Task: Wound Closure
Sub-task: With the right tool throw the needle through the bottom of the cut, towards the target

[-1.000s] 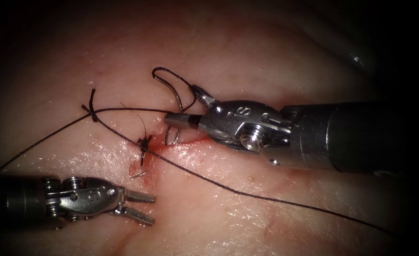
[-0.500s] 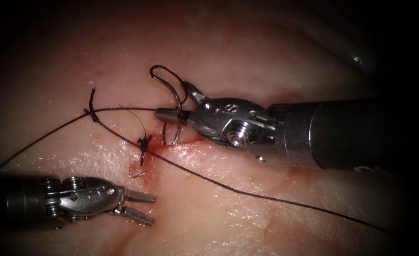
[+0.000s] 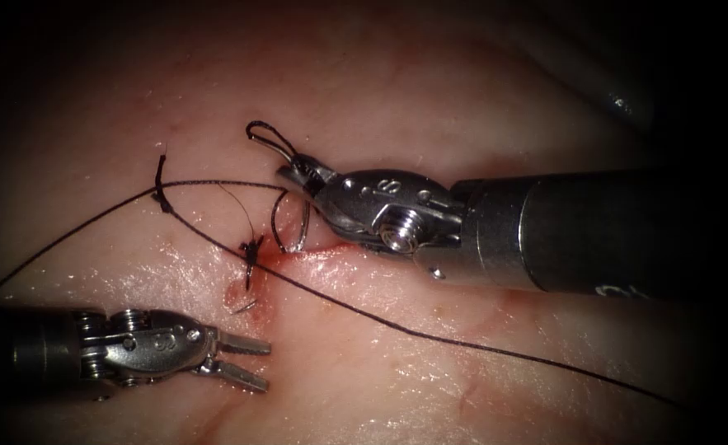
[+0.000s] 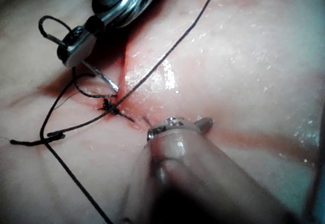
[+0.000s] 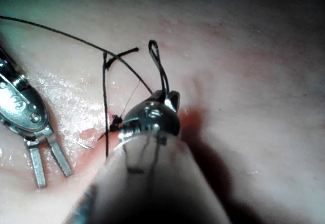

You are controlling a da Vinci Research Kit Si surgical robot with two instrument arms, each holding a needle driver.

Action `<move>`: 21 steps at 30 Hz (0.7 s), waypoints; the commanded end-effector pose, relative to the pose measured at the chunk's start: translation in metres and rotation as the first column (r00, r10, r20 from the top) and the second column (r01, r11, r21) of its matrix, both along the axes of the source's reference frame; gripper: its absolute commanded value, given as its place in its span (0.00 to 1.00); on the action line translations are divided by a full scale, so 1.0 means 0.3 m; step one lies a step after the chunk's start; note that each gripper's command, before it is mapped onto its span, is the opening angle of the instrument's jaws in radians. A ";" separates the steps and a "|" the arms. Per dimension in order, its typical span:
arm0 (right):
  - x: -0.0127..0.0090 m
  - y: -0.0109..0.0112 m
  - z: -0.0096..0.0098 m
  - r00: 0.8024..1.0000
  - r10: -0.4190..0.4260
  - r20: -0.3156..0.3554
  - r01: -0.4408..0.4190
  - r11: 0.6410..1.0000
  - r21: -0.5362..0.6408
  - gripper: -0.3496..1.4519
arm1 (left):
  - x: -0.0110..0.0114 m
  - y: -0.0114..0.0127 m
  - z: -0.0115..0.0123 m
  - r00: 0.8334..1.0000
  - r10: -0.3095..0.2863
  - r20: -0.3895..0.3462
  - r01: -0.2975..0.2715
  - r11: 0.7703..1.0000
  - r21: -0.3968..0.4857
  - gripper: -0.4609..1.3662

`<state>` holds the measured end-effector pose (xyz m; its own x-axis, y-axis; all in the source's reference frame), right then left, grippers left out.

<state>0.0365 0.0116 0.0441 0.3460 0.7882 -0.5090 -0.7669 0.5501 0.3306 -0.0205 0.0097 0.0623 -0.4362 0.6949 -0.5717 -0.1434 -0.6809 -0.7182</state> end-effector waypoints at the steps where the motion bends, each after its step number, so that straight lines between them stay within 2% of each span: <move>1: -0.0003 -0.0002 -0.0006 1.000 -0.002 0.004 0.002 1.000 0.003 0.00 | 0.0002 0.0000 -0.0002 1.000 0.005 0.006 -0.005 1.000 0.002 0.32; 7: -0.0009 -0.0001 -0.0004 1.000 0.005 0.021 -0.006 1.000 0.027 0.00 | 0.0003 -0.0002 -0.0002 1.000 0.005 0.006 -0.005 1.000 0.002 0.31; 9: -0.0013 0.0009 -0.0001 1.000 -0.005 0.002 0.005 0.999 0.045 0.00 | 0.0004 -0.0002 -0.0002 1.000 0.006 0.006 -0.006 1.000 0.002 0.32; 10: -0.0017 0.0021 0.0005 0.999 -0.047 -0.027 0.048 0.998 0.039 0.00 | 0.0004 -0.0003 -0.0002 1.000 0.003 0.005 -0.003 1.000 0.007 0.32; 13: -0.0032 0.0046 0.0019 0.993 -0.103 -0.058 0.105 0.994 0.027 0.00 | 0.0007 -0.0005 -0.0004 1.000 0.004 0.005 -0.005 1.000 0.007 0.31; 16: -0.0054 0.0068 0.0038 0.979 -0.159 -0.129 0.162 0.987 0.008 0.00 | 0.0019 -0.0015 -0.0010 1.000 0.008 0.007 -0.009 1.000 0.007 0.32; 21: -0.0075 0.0101 0.0078 0.930 -0.237 -0.279 0.243 0.970 -0.014 0.00 | 0.0033 -0.0028 -0.0023 1.000 0.008 0.013 -0.008 1.000 0.005 0.33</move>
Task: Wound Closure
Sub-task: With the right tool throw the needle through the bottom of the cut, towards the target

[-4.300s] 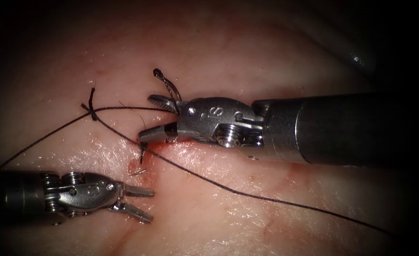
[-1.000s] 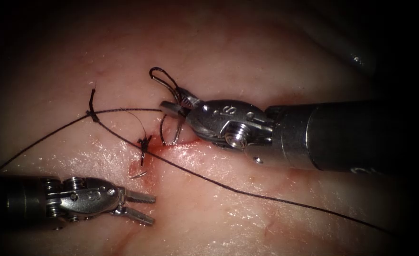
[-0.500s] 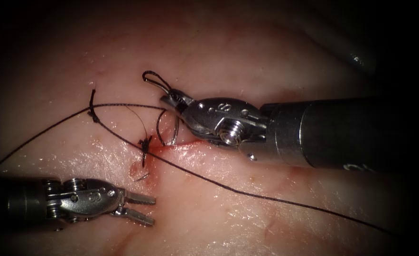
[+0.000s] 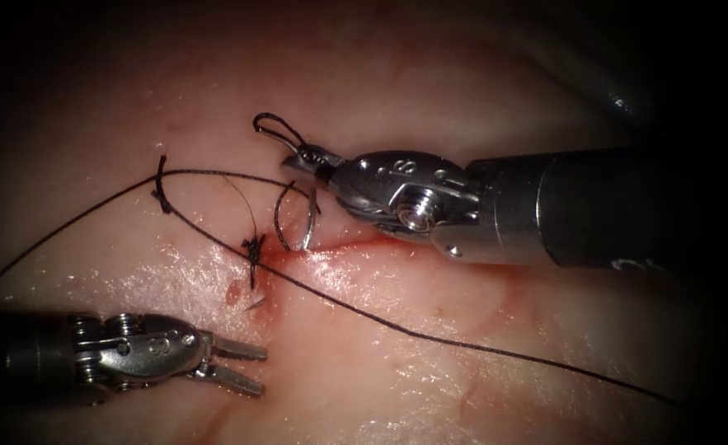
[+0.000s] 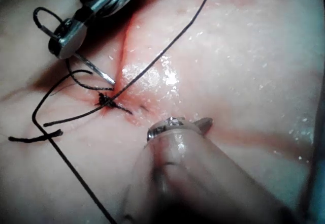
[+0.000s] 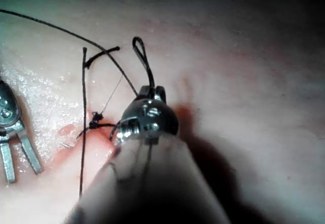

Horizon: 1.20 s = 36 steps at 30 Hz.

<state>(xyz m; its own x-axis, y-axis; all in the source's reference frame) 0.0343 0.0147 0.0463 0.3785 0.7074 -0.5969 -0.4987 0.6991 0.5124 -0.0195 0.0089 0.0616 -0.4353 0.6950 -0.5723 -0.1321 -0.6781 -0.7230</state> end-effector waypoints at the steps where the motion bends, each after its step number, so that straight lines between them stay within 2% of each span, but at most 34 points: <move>1: 0.0000 0.0003 0.0014 0.999 -0.007 -0.045 0.008 1.000 0.022 0.00 | -0.0001 -0.0001 -0.0003 1.000 0.000 0.005 0.000 1.000 0.000 0.32; 4: -0.0001 0.0017 0.0046 0.989 -0.028 -0.143 0.036 0.998 0.048 0.00 | -0.0004 -0.0003 -0.0007 1.000 0.000 0.005 0.000 1.000 -0.001 0.32; 7: -0.0003 0.0032 0.0090 0.966 -0.084 -0.243 0.093 0.995 0.025 0.00 | -0.0008 -0.0003 -0.0008 1.000 -0.001 0.005 0.001 1.000 -0.001 0.31; 13: -0.0007 0.0049 0.0114 0.956 -0.133 -0.261 0.133 0.991 -0.019 0.00 | -0.0005 -0.0003 -0.0004 1.000 0.001 0.006 -0.001 1.000 -0.002 0.30; 22: -0.0024 0.0121 0.0078 0.949 -0.206 -0.238 0.167 0.970 -0.174 0.00 | -0.0006 -0.0009 -0.0001 1.000 0.002 0.006 -0.002 1.000 -0.003 0.30; 27: -0.0019 0.0131 0.0078 0.932 -0.263 -0.250 0.214 0.955 -0.206 0.00 | -0.0012 -0.0006 0.0001 1.000 0.000 0.005 0.000 1.000 -0.003 0.30; 36: -0.0011 0.0126 0.0083 0.881 -0.346 -0.322 0.289 0.933 -0.213 0.00 | -0.0029 0.0011 0.0006 1.000 -0.005 0.003 0.005 1.000 -0.002 0.27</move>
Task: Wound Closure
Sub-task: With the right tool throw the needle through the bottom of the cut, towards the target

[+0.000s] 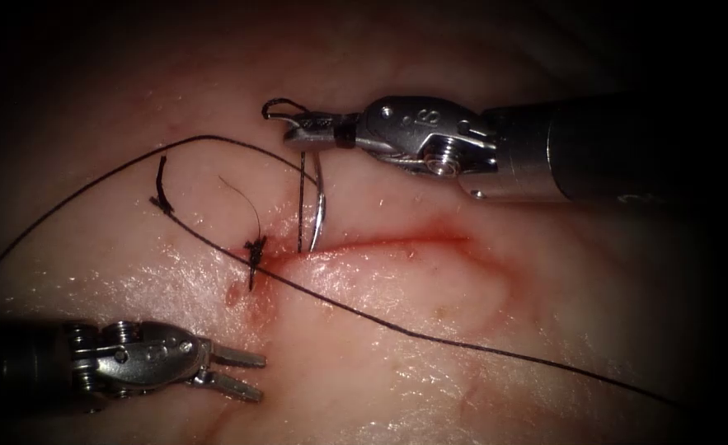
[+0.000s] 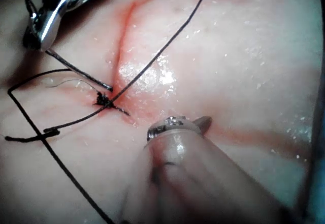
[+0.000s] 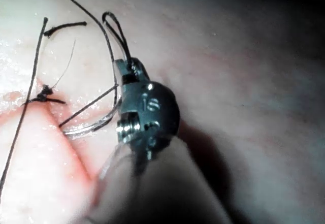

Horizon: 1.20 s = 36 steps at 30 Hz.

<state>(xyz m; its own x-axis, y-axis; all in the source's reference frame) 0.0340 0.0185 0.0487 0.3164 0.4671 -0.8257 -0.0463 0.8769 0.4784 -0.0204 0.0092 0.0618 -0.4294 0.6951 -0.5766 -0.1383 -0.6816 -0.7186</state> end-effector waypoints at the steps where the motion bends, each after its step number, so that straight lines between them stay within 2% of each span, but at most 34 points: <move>1: -0.0002 0.0005 0.0011 1.000 -0.007 -0.024 0.007 1.000 0.023 0.00 | -0.0005 0.0000 0.0001 1.000 0.002 0.003 -0.002 1.000 0.004 0.26; 5: 0.0005 0.0008 0.0034 0.996 -0.011 -0.092 0.019 0.997 0.081 0.00 | -0.0012 0.0000 0.0000 1.000 0.002 0.003 -0.002 1.000 0.003 0.25; 12: 0.0037 -0.0027 0.0099 0.988 -0.015 -0.153 0.043 0.982 0.182 0.00 | -0.0021 -0.0004 0.0002 1.000 0.001 0.001 -0.001 1.000 0.001 0.26; 19: 0.0064 -0.0060 0.0110 0.979 0.055 -0.195 0.003 0.958 0.286 0.00 | -0.0040 0.0005 0.0012 1.000 -0.004 -0.002 0.004 1.000 0.000 0.27; 29: 0.0033 -0.0091 0.0071 0.981 0.160 -0.109 -0.107 0.916 0.386 0.00 | -0.0065 0.0008 0.0035 1.000 -0.008 -0.007 0.008 1.000 -0.004 0.30; 36: 0.0038 -0.0095 0.0058 0.977 0.176 -0.121 -0.112 0.904 0.412 0.00 | -0.0052 0.0016 0.0052 1.000 -0.005 -0.003 0.005 1.000 -0.006 0.29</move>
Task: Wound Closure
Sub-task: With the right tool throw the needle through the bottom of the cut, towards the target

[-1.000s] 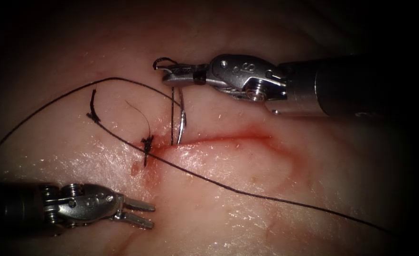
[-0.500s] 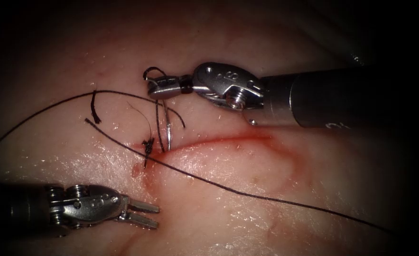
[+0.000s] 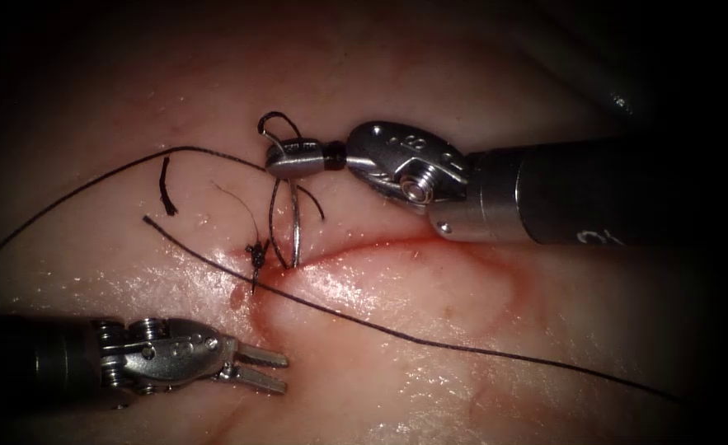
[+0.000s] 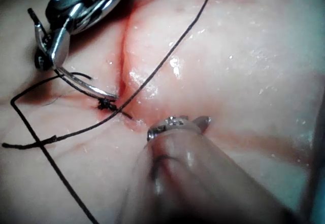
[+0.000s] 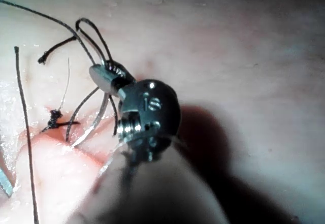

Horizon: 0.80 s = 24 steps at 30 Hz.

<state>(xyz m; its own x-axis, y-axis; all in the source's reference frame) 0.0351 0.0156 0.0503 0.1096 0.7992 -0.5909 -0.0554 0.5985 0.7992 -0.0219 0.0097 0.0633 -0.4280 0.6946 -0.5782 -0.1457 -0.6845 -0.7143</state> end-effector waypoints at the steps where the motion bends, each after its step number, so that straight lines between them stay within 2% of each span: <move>1: 0.0004 0.0000 0.0004 1.000 0.004 -0.004 -0.004 1.000 0.006 0.00 | 0.0001 0.0000 0.0001 1.000 0.001 0.002 -0.001 1.000 -0.001 0.29; 13: 0.0027 -0.0047 -0.0022 0.998 0.035 -0.047 -0.030 0.994 0.105 0.00 | -0.0001 0.0019 0.0018 1.000 0.000 0.004 0.000 1.000 -0.001 0.30; 24: 0.0025 -0.0128 -0.0076 0.999 0.033 -0.020 -0.027 0.975 0.219 0.00 | 0.0023 0.0031 0.0026 1.000 0.002 0.010 -0.002 1.000 0.005 0.35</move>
